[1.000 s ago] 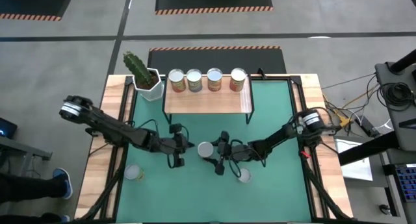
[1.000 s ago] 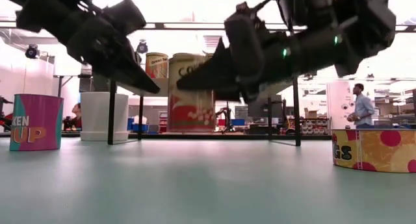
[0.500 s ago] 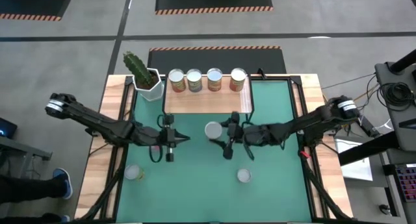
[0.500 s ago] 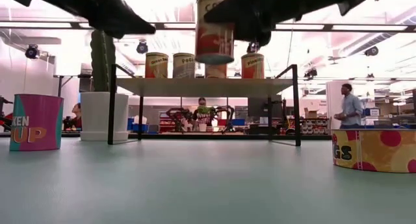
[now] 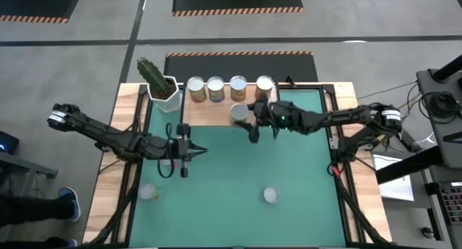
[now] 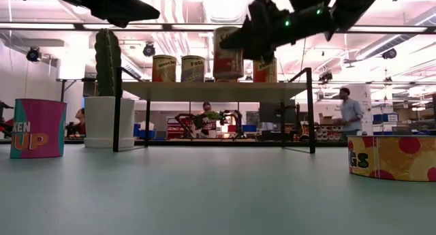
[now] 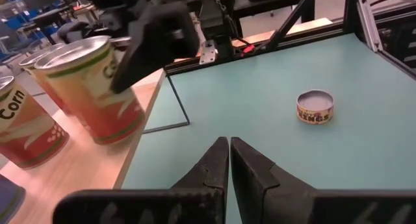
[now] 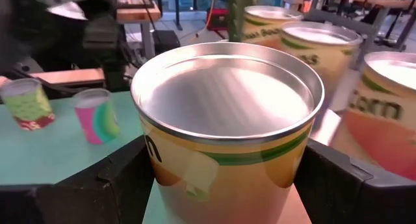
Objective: Pick and place cans onto a shelf
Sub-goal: Align the canned corn with the canned corn on the shelf
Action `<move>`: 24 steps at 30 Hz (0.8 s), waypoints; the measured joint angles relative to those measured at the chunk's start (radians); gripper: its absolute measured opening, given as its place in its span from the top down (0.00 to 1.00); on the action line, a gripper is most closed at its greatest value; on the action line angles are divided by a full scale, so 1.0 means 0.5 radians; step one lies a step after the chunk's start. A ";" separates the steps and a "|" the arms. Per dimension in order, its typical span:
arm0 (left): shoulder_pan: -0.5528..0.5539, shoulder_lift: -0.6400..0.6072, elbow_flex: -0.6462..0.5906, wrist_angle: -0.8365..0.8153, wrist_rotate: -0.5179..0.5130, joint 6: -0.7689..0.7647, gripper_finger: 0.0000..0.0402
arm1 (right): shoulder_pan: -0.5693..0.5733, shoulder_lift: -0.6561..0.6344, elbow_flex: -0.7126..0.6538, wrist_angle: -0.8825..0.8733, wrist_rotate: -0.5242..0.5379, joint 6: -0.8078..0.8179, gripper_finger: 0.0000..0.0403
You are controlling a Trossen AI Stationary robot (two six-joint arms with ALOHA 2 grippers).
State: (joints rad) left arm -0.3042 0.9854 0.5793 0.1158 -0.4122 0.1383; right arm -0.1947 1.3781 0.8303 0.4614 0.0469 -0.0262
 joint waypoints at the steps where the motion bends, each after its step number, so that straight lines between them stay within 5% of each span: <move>1: 0.000 0.003 0.000 0.001 0.000 0.000 1.00 | -0.028 0.004 0.000 0.001 -0.023 -0.004 0.27; 24: 0.000 0.019 0.000 0.007 0.000 0.006 1.00 | -0.189 0.114 0.002 0.054 -0.042 -0.015 0.27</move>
State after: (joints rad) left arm -0.3042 0.9951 0.5793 0.1192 -0.4122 0.1413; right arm -0.2890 1.4352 0.8314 0.4883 0.0261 -0.0336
